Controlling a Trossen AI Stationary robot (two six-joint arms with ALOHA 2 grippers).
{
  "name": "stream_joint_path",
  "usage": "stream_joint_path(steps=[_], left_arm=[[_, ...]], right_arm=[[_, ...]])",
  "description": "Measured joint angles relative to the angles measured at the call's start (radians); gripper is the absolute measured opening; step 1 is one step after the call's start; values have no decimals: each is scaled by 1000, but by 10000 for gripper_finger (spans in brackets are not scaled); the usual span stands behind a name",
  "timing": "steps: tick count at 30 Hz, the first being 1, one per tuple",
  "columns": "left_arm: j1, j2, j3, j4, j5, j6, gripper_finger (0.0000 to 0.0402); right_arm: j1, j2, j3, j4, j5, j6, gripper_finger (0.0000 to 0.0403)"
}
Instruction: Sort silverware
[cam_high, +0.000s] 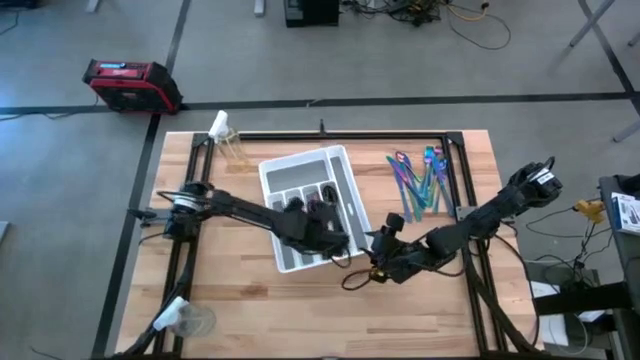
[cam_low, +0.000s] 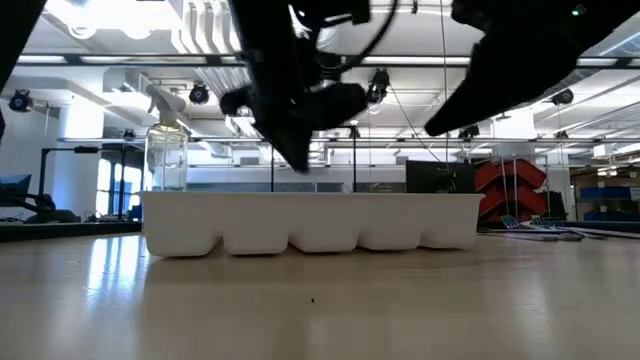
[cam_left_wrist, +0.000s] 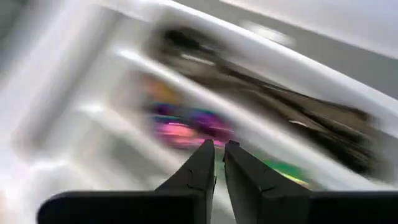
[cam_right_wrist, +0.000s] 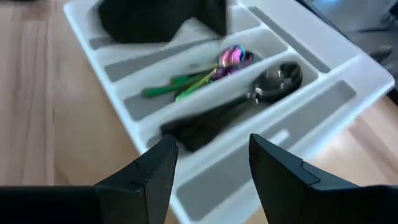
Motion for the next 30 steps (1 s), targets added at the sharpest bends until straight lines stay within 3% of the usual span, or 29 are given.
stream_joint_path(steps=[3, 10, 18, 25, 30], left_arm=[[-25, -71, -3, -120, -105, -111, 25], [-100, -232, -6, -156, -216, -117, 25], [-172, -347, -7, -148, -275, -72, 25], [-189, -347, -8, -146, -279, -54, 25], [-189, -346, -18, -140, -281, -58, 25]], right_arm=[[-41, 46, 0, 95, -32, -79, 181], [-187, 176, 13, 415, -312, -304, 181], [-335, 316, 150, 388, -520, -545, 181], [-399, 435, 248, 343, -596, -755, 181], [-432, 515, 322, 341, -612, -767, 181]])
